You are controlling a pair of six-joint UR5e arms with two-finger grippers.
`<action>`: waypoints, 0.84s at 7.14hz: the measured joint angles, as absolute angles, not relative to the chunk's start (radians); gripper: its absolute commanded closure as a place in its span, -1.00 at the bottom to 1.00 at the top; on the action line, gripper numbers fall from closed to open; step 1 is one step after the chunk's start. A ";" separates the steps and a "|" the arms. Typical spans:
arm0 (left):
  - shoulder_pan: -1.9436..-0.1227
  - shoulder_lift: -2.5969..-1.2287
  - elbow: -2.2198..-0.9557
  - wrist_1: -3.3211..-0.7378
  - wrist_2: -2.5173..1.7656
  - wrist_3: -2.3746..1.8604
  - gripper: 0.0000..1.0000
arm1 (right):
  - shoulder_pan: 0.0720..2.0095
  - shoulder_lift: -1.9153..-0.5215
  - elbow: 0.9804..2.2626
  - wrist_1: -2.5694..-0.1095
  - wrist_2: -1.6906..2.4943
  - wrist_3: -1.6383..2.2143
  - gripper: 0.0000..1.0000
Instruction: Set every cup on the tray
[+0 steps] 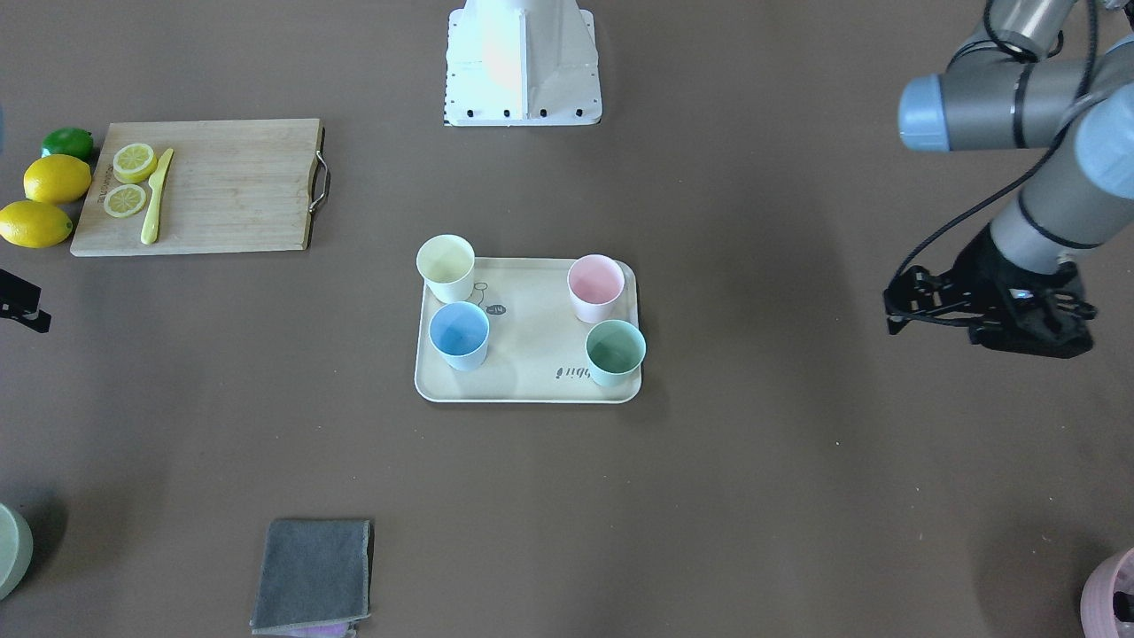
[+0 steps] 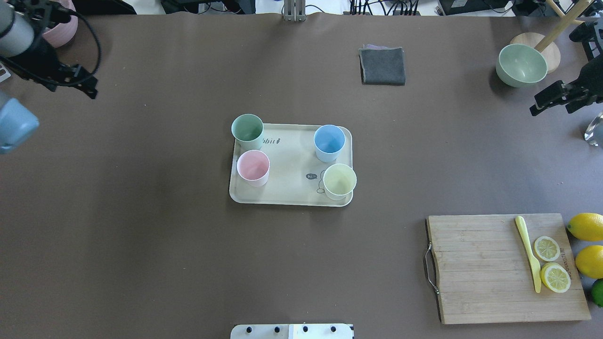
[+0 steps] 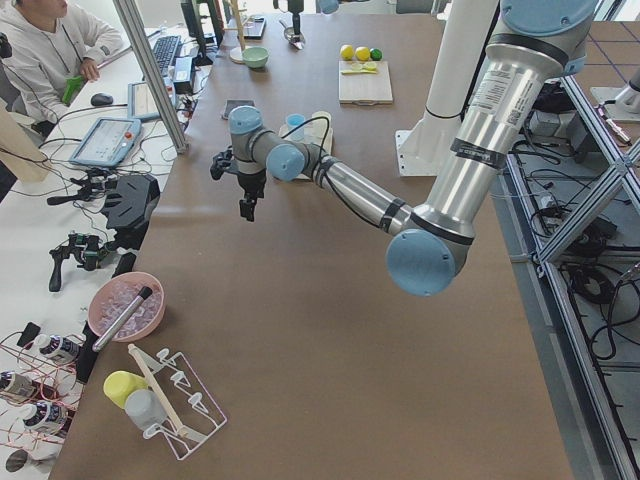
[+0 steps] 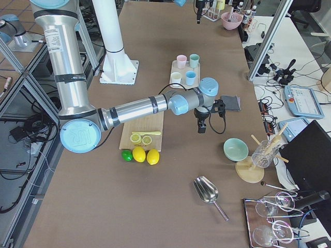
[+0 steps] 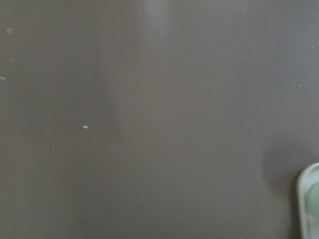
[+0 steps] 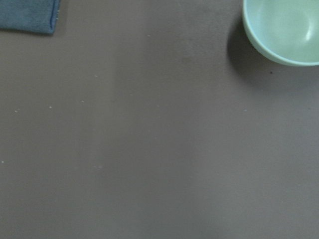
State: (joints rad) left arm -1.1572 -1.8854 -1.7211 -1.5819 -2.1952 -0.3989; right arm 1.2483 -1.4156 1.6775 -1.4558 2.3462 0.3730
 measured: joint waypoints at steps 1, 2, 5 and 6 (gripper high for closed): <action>-1.245 -1.815 -1.736 -1.574 -2.217 -0.261 -0.96 | 1.269 -1.427 1.656 -1.456 2.337 0.322 -1.00; -1.312 -1.761 -1.739 -1.572 -2.246 -0.161 -0.96 | 1.290 -1.440 1.637 -1.457 2.332 0.267 -1.00; -1.400 -1.657 -1.737 -1.576 -2.272 -0.009 -0.96 | 1.359 -1.475 1.614 -1.457 2.328 0.168 -1.00; -1.410 -1.633 -1.738 -1.580 -2.273 0.017 -0.96 | 1.380 -1.480 1.613 -1.457 2.329 0.153 -1.00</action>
State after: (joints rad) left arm -1.4102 -1.6327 -1.7380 -1.5798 -2.2727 0.0168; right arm 1.3796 -1.4799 1.6133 -1.4575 2.3288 0.1533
